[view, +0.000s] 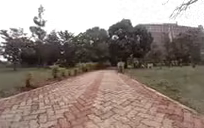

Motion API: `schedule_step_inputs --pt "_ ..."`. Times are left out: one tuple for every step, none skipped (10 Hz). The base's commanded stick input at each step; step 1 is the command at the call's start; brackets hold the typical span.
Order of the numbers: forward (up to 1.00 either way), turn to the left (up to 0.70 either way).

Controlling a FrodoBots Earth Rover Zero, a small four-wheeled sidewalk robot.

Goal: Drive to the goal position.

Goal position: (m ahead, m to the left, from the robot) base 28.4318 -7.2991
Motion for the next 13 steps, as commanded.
schedule_step_inputs --pt "0.70 0.00" --pt "0.70 0.00" --pt "0.70 0.00" --pt "0.70 0.00" --pt "0.70 0.00" --pt "0.70 -0.03" --pt "0.70 -0.21" --pt "0.70 -0.16" --pt "0.70 -0.06" --pt "0.70 0.00" --pt "0.70 0.00" --pt "0.70 0.00" --pt "0.70 0.00"
